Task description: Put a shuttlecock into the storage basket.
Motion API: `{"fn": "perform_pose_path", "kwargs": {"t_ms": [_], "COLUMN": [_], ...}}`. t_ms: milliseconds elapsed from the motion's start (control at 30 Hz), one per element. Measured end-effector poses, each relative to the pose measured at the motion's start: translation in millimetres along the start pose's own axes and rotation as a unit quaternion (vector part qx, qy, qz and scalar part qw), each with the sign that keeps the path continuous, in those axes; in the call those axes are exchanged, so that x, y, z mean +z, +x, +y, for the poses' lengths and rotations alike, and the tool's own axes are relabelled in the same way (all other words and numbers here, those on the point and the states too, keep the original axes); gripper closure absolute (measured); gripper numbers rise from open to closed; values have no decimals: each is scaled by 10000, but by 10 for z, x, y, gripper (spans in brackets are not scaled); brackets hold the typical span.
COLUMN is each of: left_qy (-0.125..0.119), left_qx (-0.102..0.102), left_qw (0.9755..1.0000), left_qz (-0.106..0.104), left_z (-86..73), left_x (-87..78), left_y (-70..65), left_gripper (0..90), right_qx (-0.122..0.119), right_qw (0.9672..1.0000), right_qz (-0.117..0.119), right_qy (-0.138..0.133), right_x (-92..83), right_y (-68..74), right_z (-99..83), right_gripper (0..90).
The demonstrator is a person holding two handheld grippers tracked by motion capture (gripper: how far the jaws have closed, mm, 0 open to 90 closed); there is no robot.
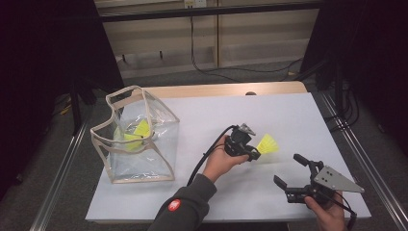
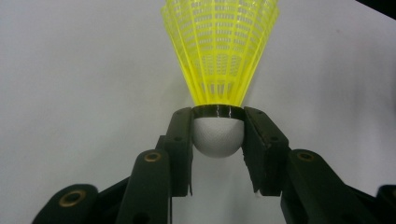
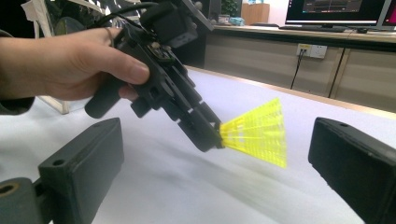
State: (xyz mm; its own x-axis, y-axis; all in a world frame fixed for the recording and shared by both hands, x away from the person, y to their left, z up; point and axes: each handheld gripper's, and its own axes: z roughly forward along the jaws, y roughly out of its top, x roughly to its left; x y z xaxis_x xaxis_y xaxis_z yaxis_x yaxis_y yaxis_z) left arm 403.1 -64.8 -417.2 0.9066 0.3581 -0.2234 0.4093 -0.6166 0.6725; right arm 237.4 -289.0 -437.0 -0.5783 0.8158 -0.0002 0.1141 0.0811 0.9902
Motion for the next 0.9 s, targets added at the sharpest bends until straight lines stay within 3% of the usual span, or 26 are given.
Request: {"fn": "perform_pose_path", "kwargs": {"t_ms": [200, 367, 700, 900], "left_qy": [56, 57, -46, 5], "left_qx": [-180, -197, -549, -576], "left_qw": [9998, 9998, 9984, 9982], "left_qz": [62, 69, 83, 154], "left_z": [-25, -46, -63, -45], "left_x": [-129, -237, -451, -565], "left_y": [6, 32, 108, 117], "left_gripper": [648, 648, 648, 648], "right_qx": [-10, -17, -29, -12], "right_qw": [10000, 10000, 10000, 10000], "right_qz": [-5, 0, 4, 8], "right_qy": [18, 15, 12, 10], "right_x": [1, 3, 10, 9], "right_y": [-1, 2, 6, 7], "right_z": [0, 1, 1, 2], "right_gripper": [32, 32, 32, 32]}}
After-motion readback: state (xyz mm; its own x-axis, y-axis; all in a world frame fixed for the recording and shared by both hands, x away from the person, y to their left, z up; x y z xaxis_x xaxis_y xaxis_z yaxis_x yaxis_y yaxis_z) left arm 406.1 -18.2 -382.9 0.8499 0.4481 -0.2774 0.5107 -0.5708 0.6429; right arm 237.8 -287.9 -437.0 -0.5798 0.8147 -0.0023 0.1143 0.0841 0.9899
